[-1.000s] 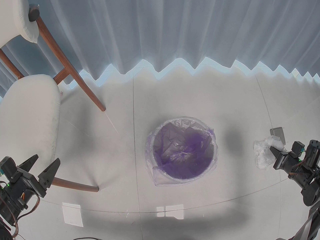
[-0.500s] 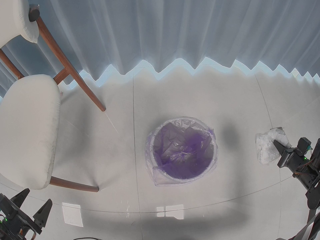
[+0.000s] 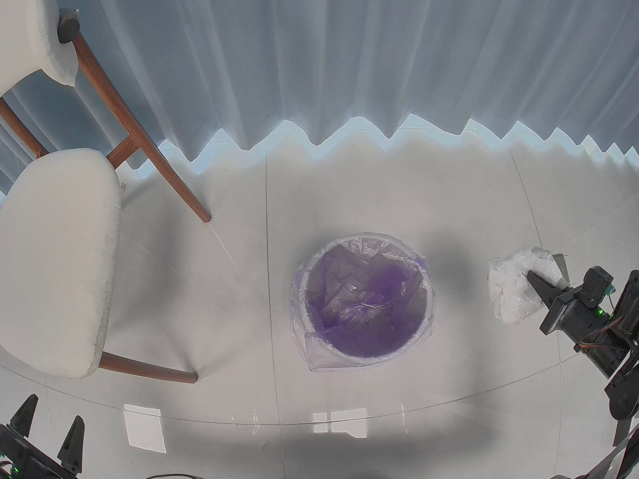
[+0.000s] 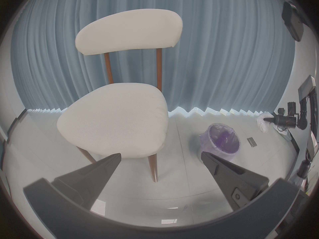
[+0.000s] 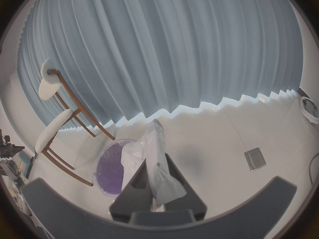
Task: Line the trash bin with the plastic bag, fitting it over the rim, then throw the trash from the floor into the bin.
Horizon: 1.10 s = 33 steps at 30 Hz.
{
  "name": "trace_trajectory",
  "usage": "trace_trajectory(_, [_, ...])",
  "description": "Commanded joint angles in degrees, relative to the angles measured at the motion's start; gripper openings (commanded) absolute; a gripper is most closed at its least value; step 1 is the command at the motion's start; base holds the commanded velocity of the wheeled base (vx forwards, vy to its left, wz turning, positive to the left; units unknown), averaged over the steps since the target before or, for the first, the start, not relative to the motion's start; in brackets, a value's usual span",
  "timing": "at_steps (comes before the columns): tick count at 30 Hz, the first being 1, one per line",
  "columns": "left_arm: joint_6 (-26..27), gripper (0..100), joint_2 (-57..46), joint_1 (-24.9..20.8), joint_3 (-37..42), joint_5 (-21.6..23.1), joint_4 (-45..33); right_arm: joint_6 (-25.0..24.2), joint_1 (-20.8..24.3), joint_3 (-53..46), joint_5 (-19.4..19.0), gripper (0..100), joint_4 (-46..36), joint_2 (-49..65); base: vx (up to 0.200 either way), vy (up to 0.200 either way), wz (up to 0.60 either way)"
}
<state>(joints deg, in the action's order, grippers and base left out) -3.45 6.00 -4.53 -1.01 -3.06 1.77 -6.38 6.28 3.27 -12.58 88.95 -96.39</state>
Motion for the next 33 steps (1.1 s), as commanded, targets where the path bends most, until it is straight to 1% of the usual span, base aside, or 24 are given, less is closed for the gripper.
trace_trajectory(1, [-1.5, 100, -1.1, 0.1, 0.9, -1.2, -0.2, 0.0, 2.1, 1.8, 0.0, 0, 0.9, -2.0, 0.0, 0.0, 0.0])
trace_trajectory(4, [-1.5, 100, -1.2, 0.5, 0.9, -1.5, -0.1, 0.0, 2.2, 3.1, 0.0, 0, 0.9, -3.3, 0.0, 0.0, 0.0])
trace_trajectory(7, [-1.2, 100, -4.0, 6.8, 0.9, -1.5, -0.2, 0.0, 3.2, 4.1, 0.0, 0, 0.9, -4.6, 0.0, 0.0, 0.0])
trace_trajectory(9, [-0.6, 100, -4.9, 4.8, 0.9, -1.5, -0.4, 0.0, 4.5, 5.2, 0.1, 0, 0.9, -5.9, 0.0, 0.0, 0.0])
trace_trajectory(13, [0.8, 100, -6.0, 4.5, 0.9, -0.3, -0.4, 0.0, 6.1, 6.6, 0.4, 0, 1.0, -7.4, 0.0, 0.0, 0.0])
trace_trajectory(14, [2.9, 100, -6.0, 4.4, 0.9, 2.1, -1.8, 0.0, 6.7, 7.7, 0.4, 0, 1.0, -8.9, 0.0, 0.0, 0.0])
trace_trajectory(15, [3.4, 100, -6.0, 4.4, 0.9, 3.0, -2.0, 0.0, 7.3, 8.2, 0.4, 0, 1.0, -9.4, 0.0, 0.0, 0.0])
trace_trajectory(19, [3.4, 100, -6.0, 4.4, 0.8, 2.8, -2.1, 0.0, 9.1, 10.5, 0.4, 0, 1.0, -11.6, 0.0, 0.0, 0.0])
trace_trajectory(21, [3.2, 100, -6.0, 4.4, 0.9, 2.7, -2.0, 0.0, 12.2, 11.4, 0.4, 0, 1.0, -13.9, 0.0, 0.0, 0.0])
trace_trajectory(23, [2.9, 100, -6.0, 4.4, 0.9, 2.6, -2.0, 0.0, 14.0, 12.7, 0.6, 0, 1.0, -16.2, 0.0, 0.0, 0.0])
trace_trajectory(27, [2.8, 100, -6.0, 4.4, 0.9, 2.6, -1.9, -0.5, 16.5, 18.4, 4.1, 0, 1.0, -20.6, 0.0, 0.0, 0.0])
trace_trajectory(28, [2.7, 100, -6.0, 4.4, 0.9, 2.6, -1.9, -0.8, 17.4, 21.1, 5.9, 0, 1.0, -22.9, 0.0, 0.0, 0.0])
trace_trajectory(29, [2.8, 100, -6.0, 4.4, 0.9, 2.6, -1.9, -1.4, 17.9, 22.8, 7.0, 0, 1.0, -24.3, 0.0, 0.0, 0.0])
trace_trajectory(33, [2.6, 100, -6.0, 4.4, 0.9, 2.6, -1.9, -2.2, 19.8, 27.8, 7.7, 0, 1.0, -29.0, 0.0, 0.0, 0.0])
